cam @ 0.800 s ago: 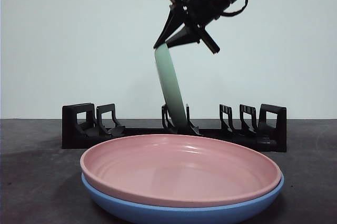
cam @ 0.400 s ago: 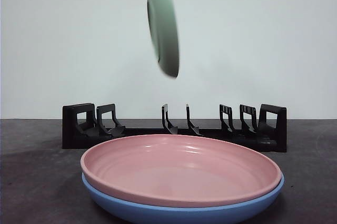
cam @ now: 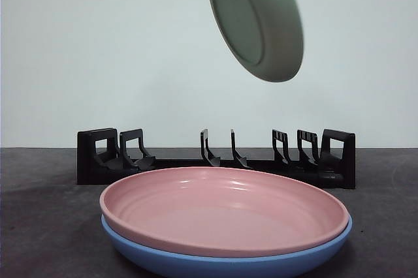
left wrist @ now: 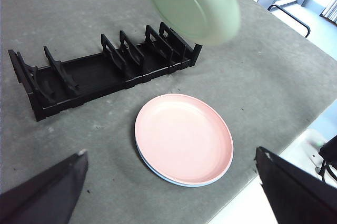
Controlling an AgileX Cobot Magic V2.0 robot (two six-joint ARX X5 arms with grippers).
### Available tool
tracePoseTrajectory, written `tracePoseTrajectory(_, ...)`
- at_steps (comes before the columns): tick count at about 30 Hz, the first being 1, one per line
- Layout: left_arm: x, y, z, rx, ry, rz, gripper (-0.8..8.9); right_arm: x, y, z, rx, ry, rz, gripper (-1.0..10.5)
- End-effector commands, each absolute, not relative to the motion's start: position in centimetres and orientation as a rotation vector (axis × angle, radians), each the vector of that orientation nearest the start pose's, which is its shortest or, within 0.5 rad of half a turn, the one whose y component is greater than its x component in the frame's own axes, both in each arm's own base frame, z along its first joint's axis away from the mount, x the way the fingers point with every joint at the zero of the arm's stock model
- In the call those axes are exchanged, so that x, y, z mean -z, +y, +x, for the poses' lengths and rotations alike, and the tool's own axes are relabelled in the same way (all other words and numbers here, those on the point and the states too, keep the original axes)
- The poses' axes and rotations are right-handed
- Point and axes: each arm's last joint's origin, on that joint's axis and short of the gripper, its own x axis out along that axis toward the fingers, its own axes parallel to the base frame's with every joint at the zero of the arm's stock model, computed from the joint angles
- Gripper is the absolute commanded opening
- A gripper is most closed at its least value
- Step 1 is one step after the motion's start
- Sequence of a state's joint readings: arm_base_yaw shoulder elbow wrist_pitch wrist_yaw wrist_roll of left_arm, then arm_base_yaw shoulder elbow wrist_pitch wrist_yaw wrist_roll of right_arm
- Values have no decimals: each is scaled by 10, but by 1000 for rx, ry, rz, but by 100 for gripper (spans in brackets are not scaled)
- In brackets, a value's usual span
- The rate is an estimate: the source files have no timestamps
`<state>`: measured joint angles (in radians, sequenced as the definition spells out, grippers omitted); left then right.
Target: Place the plate
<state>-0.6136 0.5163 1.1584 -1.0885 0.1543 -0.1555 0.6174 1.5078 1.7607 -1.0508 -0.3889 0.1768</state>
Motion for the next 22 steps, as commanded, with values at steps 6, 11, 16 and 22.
tracePoseTrajectory(6, -391, -25, 28, 727, 479, -31, 500, -414, 187, 163, -981, 875, -132, 9)
tracePoseTrajectory(11, -391, -25, 28, 727, 479, -31, 500, -387, 207, 117, -926, 862, -299, 9)
tracePoseTrajectory(16, -391, -25, 28, 727, 479, -31, 500, -353, 234, 84, -873, 883, -402, 9)
tracePoseTrajectory(22, -391, -25, 28, 727, 480, -31, 500, -309, 272, 60, -789, 887, -541, 9)
